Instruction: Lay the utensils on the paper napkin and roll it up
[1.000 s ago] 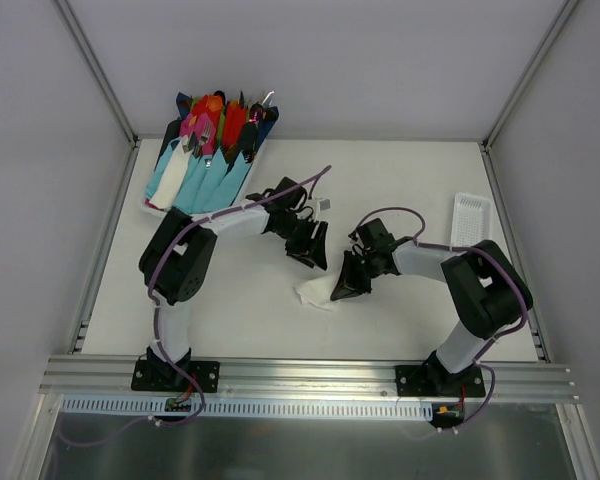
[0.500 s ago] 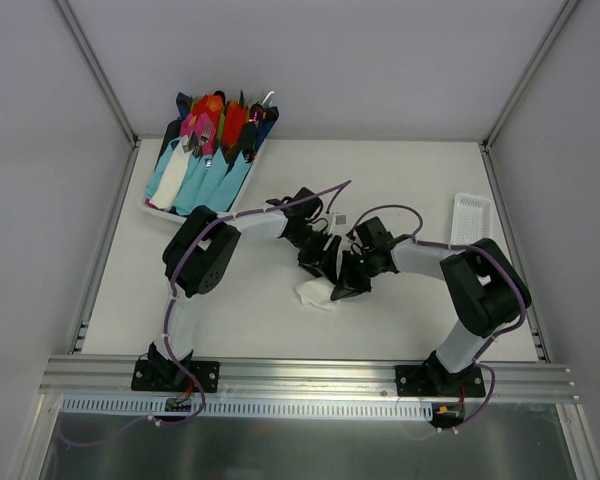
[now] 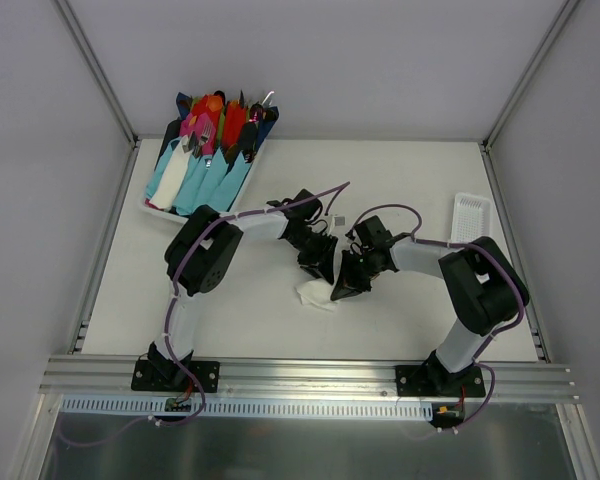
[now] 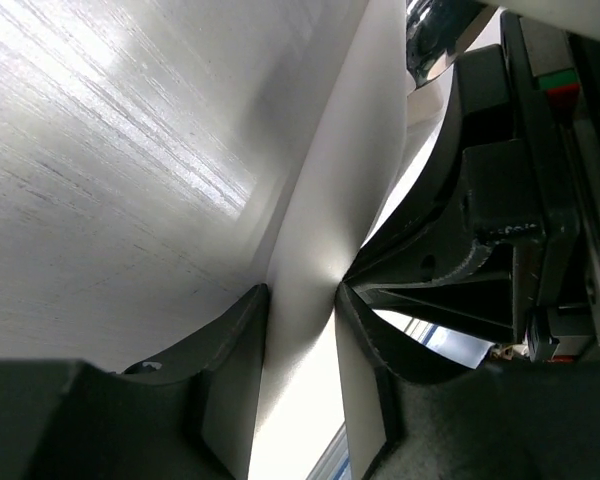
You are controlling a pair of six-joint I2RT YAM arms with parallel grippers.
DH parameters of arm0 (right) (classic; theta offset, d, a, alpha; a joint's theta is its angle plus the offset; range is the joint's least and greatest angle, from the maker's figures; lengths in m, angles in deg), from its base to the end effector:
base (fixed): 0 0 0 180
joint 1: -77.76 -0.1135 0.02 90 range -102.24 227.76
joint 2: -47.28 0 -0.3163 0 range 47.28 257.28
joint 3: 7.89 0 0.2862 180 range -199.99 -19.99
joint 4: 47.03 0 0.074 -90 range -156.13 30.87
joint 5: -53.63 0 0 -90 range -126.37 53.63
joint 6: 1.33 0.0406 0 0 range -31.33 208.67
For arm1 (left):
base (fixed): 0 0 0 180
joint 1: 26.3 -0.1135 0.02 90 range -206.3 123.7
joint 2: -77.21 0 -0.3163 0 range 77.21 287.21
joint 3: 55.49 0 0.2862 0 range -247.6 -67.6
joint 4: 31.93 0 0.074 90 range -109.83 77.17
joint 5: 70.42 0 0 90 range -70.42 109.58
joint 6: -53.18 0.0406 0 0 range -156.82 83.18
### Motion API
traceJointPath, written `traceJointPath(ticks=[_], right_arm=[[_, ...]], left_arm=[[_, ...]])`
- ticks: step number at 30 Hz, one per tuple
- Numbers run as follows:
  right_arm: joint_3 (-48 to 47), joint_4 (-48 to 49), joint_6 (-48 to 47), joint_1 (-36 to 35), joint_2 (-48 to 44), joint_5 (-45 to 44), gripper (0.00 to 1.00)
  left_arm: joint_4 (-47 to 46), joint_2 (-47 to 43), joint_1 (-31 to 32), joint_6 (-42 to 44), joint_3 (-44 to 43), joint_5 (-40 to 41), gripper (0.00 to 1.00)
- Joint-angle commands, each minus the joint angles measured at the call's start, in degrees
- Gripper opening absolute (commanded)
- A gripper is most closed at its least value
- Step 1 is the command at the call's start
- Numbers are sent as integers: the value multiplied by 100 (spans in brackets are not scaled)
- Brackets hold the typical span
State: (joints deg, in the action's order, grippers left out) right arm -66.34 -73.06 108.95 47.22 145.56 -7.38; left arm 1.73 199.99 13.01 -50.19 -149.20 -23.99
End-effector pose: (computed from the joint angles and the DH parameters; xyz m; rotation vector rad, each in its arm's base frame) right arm 0.2743 0.1847 0.1433 -0.4096 2.8100 0.9223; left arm 0.3605 -0.3313 0.1485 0.8839 2.6406 -1.2910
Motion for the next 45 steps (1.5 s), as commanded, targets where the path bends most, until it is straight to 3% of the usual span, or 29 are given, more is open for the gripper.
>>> traceJointPath(ticks=[1,7,11,17,25,36,45], right_arm=[[442,-839,-551,31,605,-1845,0],[451,-839,-533,31,587,-1853,0],[460,-830,-516,40,429,-1845,0],[521,-716,-393,66,-281,-1722,0],[574,-567,-129,312,-1451,-1581,14],[1312,425,547,795,-2304,-1037,53],[1901,1918,1286,831,-2480,-527,67]], left_arm=[[226,431,182,71,250,464,32],[287,466,182,45,233,507,18],[287,457,165,9,241,473,0],[278,378,24,-8,224,244,0],[77,-34,-204,-43,189,77,0],[-213,-263,-327,-280,303,-178,0],[-469,-492,-608,-606,338,-556,0]])
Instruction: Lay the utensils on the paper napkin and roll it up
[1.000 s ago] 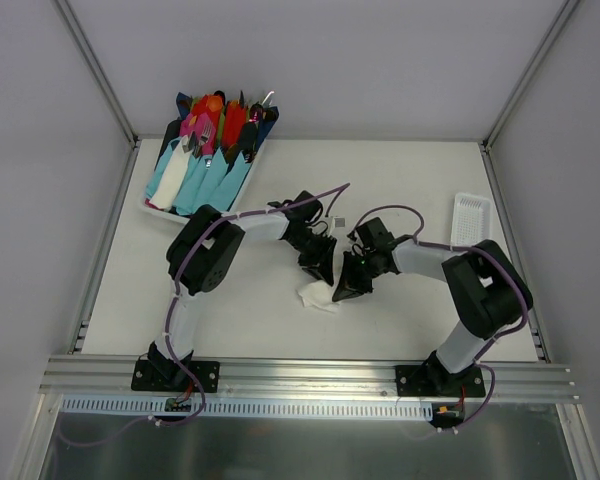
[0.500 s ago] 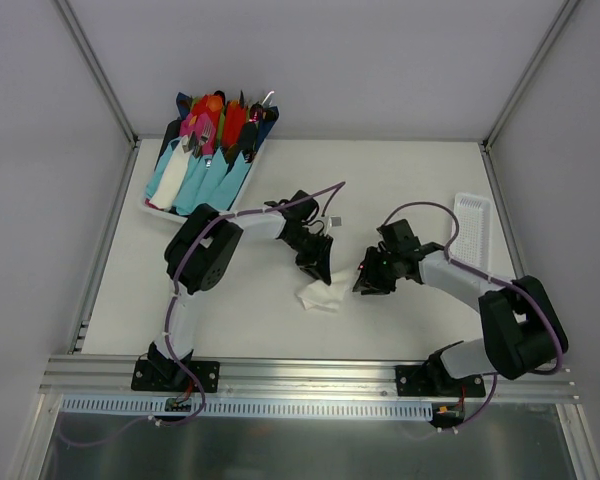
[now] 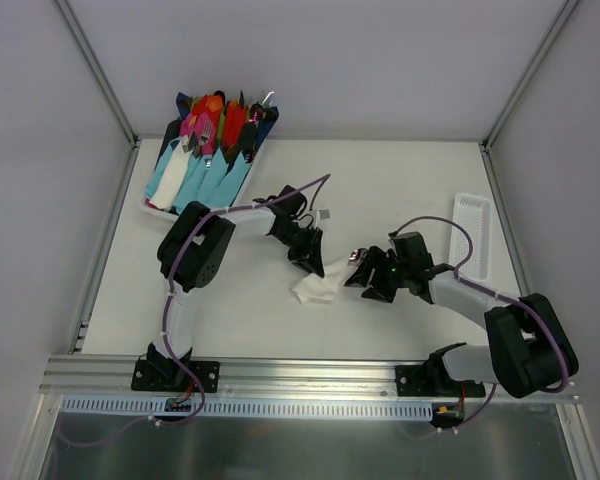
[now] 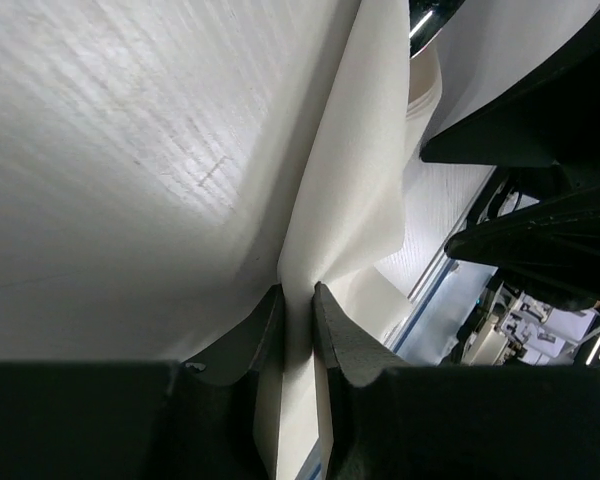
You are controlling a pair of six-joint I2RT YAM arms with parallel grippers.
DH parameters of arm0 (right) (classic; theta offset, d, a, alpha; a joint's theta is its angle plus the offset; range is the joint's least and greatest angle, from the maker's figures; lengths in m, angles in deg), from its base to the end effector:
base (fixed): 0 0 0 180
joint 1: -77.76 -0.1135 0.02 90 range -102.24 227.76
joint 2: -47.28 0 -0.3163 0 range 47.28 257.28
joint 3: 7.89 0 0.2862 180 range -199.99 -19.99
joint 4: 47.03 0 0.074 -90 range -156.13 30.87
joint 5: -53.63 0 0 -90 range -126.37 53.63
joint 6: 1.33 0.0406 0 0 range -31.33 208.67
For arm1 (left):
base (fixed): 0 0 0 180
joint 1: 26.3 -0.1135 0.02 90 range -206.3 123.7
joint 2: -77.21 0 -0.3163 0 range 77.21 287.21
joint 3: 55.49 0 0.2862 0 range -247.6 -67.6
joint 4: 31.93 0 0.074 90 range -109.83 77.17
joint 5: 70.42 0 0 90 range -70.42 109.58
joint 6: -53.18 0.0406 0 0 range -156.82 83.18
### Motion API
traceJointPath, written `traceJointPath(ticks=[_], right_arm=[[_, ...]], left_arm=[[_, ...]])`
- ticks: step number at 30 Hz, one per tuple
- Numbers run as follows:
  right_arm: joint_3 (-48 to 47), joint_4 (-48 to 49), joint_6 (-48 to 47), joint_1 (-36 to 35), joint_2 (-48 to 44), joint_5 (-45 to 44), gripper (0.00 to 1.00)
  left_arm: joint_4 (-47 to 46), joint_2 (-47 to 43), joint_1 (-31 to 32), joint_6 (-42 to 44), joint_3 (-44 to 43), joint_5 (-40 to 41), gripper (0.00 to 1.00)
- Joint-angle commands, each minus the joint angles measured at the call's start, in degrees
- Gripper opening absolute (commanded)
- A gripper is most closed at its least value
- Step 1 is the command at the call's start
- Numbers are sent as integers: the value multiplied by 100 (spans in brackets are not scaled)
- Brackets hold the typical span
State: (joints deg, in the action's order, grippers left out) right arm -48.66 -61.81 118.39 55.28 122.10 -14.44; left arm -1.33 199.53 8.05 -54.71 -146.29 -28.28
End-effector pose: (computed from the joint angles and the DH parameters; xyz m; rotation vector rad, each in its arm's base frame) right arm 0.2232 0.1088 0.1745 -0.0240 2.5329 0.8570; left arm 0.3797 -0.2959 0.1417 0.6921 2.6730 -1.3935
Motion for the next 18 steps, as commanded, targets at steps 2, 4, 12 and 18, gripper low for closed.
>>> traceJointPath(ticks=[2,4,12,18], right_arm=[[230,1031,490,24,-161,250,69],[265,1295,561,16,-162,259,71],[230,1919,728,24,216,294,74],[160,2376,922,24,707,417,75]], left_arm=[[-224,-499,-130,-241,91,-189,0],[-268,-534,-165,-320,126,-277,0],[-452,-604,-227,-540,223,-558,0],[-532,-657,-288,-654,276,-655,0]])
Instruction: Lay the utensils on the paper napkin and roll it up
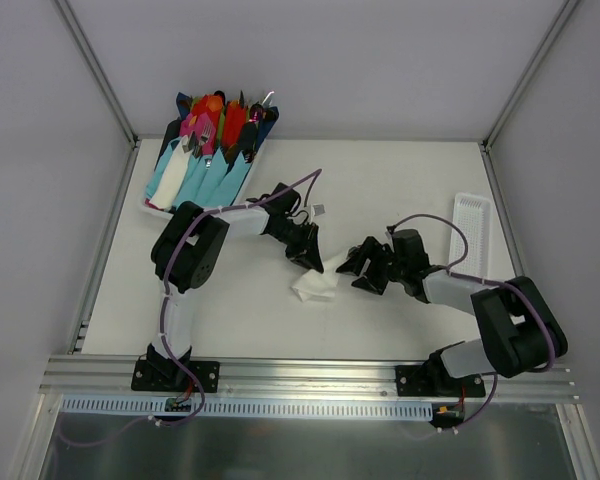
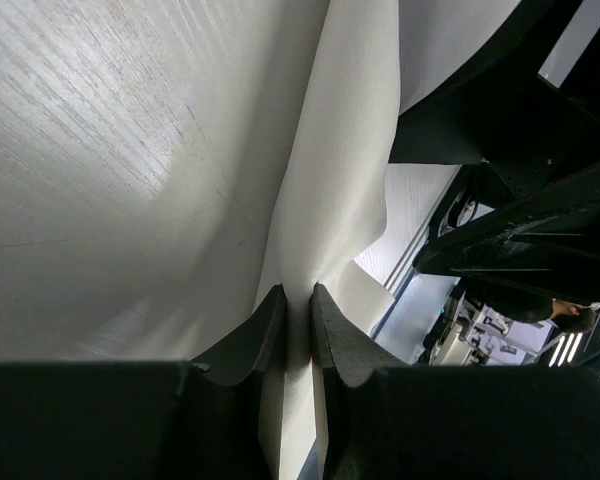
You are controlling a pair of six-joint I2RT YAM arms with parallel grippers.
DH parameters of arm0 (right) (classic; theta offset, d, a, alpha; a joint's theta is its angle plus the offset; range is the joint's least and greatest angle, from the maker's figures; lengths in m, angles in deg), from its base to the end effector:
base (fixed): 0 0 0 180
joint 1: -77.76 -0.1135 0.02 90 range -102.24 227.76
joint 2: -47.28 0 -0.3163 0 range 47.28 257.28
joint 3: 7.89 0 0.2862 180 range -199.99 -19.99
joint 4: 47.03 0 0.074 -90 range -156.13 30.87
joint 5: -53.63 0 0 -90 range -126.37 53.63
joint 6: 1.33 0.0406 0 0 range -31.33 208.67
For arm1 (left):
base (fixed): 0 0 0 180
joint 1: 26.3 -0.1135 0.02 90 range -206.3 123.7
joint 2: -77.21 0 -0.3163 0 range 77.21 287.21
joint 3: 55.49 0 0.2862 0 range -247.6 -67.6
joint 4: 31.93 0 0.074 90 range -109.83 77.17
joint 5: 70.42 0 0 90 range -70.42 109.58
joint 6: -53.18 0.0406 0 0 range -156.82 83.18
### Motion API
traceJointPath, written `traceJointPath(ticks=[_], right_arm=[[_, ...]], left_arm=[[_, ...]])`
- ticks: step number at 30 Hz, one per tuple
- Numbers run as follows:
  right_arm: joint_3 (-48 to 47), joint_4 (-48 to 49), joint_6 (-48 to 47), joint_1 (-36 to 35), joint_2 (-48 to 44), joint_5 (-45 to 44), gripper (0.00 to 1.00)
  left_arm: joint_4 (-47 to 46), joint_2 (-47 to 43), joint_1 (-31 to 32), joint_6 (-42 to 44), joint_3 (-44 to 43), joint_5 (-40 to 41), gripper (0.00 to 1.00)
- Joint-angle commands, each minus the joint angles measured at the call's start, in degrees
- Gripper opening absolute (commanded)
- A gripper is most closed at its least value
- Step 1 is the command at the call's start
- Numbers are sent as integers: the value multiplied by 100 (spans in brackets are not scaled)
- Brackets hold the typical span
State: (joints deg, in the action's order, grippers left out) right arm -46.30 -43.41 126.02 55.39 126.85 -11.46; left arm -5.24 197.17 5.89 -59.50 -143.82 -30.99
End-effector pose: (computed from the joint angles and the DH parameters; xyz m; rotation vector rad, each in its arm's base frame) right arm 0.2396 0.1171 0.1687 0.0528 2.3643 1.0271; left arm 0.3845 -0.2791 0.1525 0.5806 2.6432 -1.4752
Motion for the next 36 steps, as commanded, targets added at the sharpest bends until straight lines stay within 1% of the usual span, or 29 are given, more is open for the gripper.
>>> traceJointPath(ticks=[1,5,9,11,15,23,29,32,33,35,36], right_arm=[[-68,624,194,5,304,137,75],[-33,1046,387,5,682,207,75],[125,1888,615,5,1060,322,76],[169,2065,651,5,1218,374,77],[336,2557,730,5,1350,445,78],[477,2751,766,5,1456,533,79],[600,3269,950,-4,1508,542,80],[653,3866,1169,5,1649,585,80],[688,4233,1231,13,1693,603,80],[732,4648,1468,13,1790,638,80],[767,5076,1547,13,1894,656,81]], left_arm=[[-158,-421,-72,-193,29,-393,0],[-254,-430,-107,-333,64,-515,0],[-439,-447,-151,-518,152,-673,0],[-501,-447,-195,-641,196,-726,0],[-720,-456,-265,-834,266,-884,0],[-1273,-562,-327,-1344,398,-1096,0],[-1669,-614,-344,-1687,538,-1254,0],[-1880,-641,-344,-1836,635,-1324,0],[-1985,-649,-353,-1880,653,-1359,0],[-2065,-684,-362,-1977,723,-1421,0],[-2109,-693,-362,-2012,741,-1447,0]])
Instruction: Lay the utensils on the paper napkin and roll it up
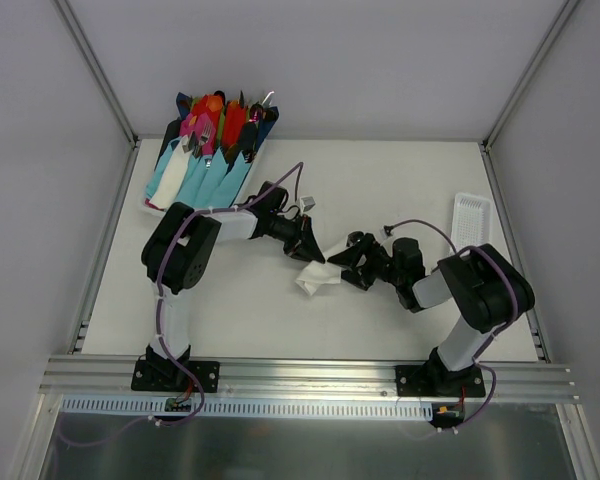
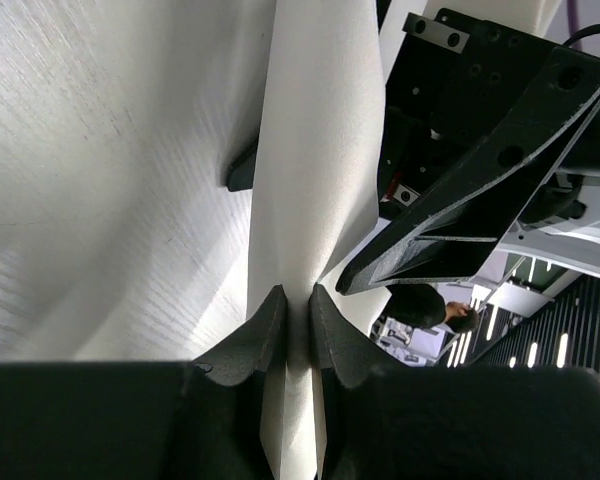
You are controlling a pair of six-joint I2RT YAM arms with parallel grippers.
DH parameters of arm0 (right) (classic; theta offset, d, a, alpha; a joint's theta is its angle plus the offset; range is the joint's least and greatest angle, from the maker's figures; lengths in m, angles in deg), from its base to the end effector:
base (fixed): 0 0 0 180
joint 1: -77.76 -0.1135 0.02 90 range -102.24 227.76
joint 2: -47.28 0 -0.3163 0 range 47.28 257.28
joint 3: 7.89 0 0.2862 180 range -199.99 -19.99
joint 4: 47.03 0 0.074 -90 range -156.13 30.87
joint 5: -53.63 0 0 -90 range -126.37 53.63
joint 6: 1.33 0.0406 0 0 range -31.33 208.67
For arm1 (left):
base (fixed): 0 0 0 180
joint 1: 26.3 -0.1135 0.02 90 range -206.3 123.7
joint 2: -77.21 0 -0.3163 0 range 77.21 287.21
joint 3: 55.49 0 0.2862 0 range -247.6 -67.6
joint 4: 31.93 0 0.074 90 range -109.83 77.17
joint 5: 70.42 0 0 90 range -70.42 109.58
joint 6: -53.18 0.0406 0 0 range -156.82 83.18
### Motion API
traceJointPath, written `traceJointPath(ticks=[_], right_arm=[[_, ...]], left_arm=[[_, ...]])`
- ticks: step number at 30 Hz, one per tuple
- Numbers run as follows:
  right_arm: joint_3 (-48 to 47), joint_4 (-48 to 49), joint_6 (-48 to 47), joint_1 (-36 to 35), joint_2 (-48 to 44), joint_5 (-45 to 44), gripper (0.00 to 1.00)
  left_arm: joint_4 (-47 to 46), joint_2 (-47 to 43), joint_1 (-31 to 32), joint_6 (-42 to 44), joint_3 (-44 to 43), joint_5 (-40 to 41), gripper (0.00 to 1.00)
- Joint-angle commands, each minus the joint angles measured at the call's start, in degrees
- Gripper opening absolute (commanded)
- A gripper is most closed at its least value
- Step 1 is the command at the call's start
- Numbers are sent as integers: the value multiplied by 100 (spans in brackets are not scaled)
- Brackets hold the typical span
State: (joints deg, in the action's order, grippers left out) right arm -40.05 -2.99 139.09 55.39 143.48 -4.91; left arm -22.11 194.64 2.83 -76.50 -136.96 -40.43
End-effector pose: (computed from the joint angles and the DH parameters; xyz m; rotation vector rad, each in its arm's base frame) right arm 0.2523 0.1267 0.1335 0.1061 2.1173 1.3357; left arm 0.3874 -0.2562 0.1586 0.3555 2.5526 -1.7714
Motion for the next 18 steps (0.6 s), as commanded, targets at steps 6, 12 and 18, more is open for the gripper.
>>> traceJointPath(ticks=[6,12,18], right_arm=[[177,2409,856,13,741,-26,80],[212,2446,839,13,584,-123,74],[107,2437,891,13,391,-79,52]], left_arm=[[-659,-545,-74,-488,177,-617,0],[-703,-598,-74,-532,230,-652,0],[-703,-642,-74,-514,309,-670,0]])
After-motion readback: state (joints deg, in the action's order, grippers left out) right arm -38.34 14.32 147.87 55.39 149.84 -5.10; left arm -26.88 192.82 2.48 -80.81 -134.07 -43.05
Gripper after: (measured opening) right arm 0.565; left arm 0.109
